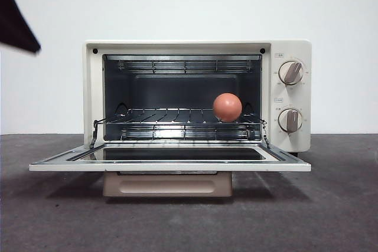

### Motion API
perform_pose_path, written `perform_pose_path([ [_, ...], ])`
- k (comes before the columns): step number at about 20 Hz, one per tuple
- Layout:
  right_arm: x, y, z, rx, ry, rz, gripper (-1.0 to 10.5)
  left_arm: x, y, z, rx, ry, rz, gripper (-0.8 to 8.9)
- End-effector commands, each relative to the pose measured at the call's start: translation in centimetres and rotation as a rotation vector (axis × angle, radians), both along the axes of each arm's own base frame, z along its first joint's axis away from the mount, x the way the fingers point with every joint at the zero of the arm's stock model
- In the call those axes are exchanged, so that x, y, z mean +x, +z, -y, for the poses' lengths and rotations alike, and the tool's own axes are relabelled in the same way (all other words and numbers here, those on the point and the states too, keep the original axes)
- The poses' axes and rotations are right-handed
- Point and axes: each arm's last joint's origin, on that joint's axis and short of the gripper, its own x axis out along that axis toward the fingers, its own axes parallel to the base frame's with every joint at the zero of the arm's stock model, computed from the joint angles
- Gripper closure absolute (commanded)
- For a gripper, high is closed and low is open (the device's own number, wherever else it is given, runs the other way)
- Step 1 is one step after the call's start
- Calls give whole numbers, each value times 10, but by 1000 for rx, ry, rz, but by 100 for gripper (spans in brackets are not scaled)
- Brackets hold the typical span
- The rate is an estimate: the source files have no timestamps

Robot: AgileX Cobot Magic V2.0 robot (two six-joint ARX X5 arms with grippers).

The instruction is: Eggoven

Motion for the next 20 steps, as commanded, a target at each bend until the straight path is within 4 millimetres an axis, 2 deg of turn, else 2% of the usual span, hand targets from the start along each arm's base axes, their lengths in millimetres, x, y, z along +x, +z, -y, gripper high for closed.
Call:
perform_pose_path([
  [1,-13,7,12,-2,-15,42,629,19,-13,-9,-54,18,-30,808],
  [5,-29,12,27,22,-33,74,629,52,-43,-28,-110,31,-145,808],
  [10,-33,11,31,20,-35,62,629,87,-88,-28,-144,6,-269,808],
  [14,-33,11,31,21,-36,61,629,100,-115,-27,-140,9,-327,808],
  [20,-33,11,30,22,-44,60,629,104,-135,-17,-194,-83,-388,808],
])
